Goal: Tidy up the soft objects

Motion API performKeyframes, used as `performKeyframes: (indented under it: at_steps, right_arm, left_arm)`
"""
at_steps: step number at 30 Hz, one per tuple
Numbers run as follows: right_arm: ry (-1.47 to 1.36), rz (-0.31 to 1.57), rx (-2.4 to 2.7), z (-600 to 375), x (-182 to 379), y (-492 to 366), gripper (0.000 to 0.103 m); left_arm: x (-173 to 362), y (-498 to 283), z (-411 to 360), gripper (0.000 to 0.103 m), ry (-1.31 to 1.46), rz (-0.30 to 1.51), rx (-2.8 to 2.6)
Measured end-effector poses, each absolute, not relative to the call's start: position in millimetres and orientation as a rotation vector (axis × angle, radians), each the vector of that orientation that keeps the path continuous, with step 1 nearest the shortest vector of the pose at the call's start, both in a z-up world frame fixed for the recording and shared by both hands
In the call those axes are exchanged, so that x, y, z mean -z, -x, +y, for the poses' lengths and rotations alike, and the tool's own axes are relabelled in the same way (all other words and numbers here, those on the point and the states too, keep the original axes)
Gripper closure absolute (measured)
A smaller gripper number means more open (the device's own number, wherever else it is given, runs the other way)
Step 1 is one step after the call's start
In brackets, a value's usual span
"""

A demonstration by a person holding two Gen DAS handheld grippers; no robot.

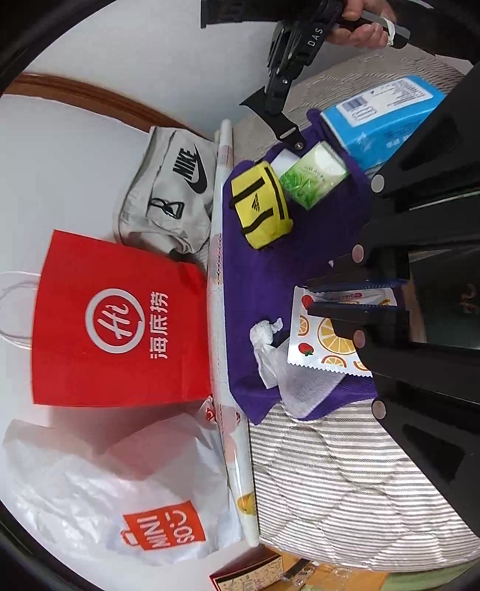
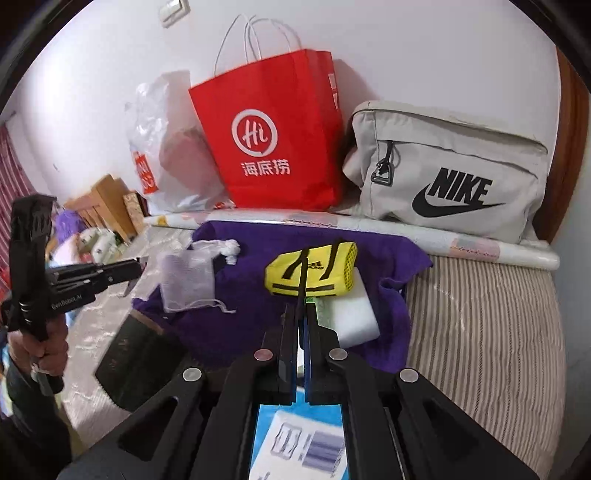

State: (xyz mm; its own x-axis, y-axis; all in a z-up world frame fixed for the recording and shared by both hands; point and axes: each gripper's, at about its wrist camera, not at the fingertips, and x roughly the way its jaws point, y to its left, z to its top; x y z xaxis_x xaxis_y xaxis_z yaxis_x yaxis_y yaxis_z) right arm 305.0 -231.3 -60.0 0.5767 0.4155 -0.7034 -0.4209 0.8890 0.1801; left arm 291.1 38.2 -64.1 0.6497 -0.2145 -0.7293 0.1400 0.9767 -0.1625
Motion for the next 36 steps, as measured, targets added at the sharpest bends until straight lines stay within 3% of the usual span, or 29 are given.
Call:
performKeyframes:
  at_steps: [15, 17, 21, 26, 28, 36]
  right_arm:
    - [0.073, 0.874, -0.548, -196.2, 83.0, -335.2, 0.100]
    - [0.057, 0.885, -0.571, -194.9, 84.7, -335.7, 0.096]
    - [0.052, 0.892, -0.573, -194.0, 85.9, -333.7, 0.075]
    - [0.038, 0.898, -0.566, -196.1, 84.7, -326.3, 0.060]
    - [0.039, 0.897, -0.554, -198.0, 83.4, -322.0, 0.051]
    - [0.019, 0.896, -0.541, -204.0, 73.7, -290.0, 0.046]
  left_arm:
    - [100.8, -340.2, 27.9, 0.093, 0.108, 0.948, 0.206]
    - [102.5, -341.9, 28.0, 0.093, 0.109, 0.958, 0.191]
    - [101.4, -342.5, 30.3, 0.091, 0.110, 0.965, 0.194]
    - [96.2, -339.0, 36.8, 0.050, 0.125, 0.957, 0.178]
    - [91.4, -332.7, 41.2, 0.051, 0.128, 0.947, 0.160]
    - [74.9, -290.2, 57.3, 0.050, 0.143, 0.912, 0.146]
